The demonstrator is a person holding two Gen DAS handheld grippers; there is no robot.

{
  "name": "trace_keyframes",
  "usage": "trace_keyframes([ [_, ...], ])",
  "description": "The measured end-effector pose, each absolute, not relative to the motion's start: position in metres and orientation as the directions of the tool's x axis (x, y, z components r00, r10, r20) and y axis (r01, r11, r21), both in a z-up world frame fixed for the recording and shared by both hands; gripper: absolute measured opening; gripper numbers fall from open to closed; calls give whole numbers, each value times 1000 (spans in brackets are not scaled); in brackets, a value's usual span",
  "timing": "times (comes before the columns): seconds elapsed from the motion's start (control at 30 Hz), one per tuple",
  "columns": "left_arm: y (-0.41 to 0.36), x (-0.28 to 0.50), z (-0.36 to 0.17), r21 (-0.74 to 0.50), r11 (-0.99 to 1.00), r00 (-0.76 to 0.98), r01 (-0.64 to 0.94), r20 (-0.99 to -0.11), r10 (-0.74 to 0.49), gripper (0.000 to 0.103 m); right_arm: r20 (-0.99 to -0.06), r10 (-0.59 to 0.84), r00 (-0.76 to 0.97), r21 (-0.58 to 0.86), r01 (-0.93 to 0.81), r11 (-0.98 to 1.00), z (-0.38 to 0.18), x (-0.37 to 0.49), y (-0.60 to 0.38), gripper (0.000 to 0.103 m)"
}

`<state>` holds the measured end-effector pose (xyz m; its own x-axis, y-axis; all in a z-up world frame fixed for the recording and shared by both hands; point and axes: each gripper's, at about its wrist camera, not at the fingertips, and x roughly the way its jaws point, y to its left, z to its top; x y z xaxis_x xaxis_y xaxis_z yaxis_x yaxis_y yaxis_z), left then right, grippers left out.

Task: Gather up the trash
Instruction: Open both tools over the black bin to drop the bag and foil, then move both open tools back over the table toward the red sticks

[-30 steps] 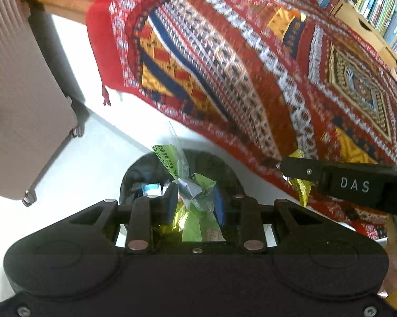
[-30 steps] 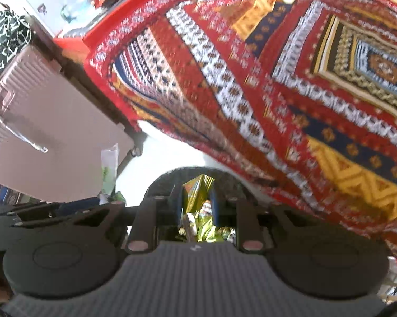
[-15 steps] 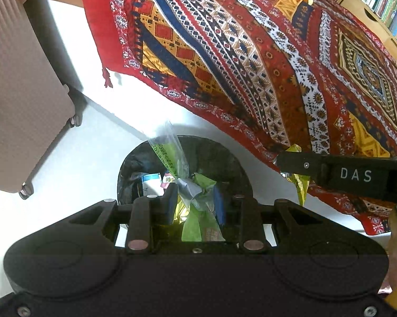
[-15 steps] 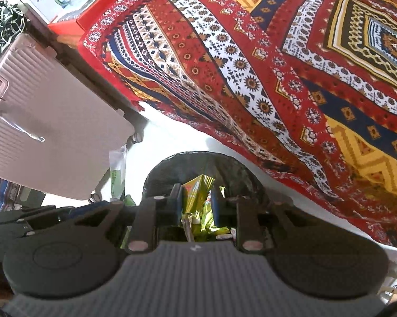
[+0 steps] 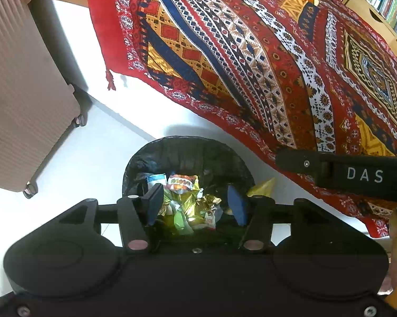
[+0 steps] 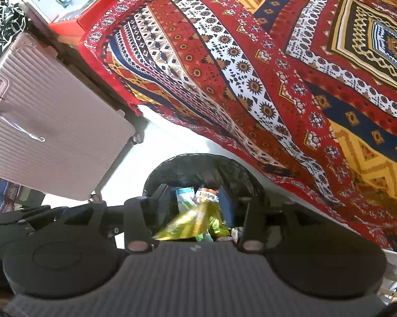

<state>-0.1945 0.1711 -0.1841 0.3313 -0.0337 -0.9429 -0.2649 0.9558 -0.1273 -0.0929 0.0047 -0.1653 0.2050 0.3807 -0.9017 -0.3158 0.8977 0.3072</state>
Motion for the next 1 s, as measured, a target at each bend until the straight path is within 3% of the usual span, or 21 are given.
trace_keyframes([
  [0.23,171,-192,-164,-106,963,369,-248,-930,-8,60,-887,397,237,316,-314,895,-148,-91,3,63],
  [0.5,174,-172,-105,-134,964,480,-231,-877,-7,62,-844,408,349,337,-247,908,-91,-76,-15,67],
  [0.67,170,-139,-59,-135,968,573,-210,-820,10,72,-792,416,447,358,-212,909,-47,-51,-31,68],
  [1.0,133,-55,-17,-102,982,622,-161,-783,21,74,-730,386,564,353,-172,920,-4,19,-68,69],
])
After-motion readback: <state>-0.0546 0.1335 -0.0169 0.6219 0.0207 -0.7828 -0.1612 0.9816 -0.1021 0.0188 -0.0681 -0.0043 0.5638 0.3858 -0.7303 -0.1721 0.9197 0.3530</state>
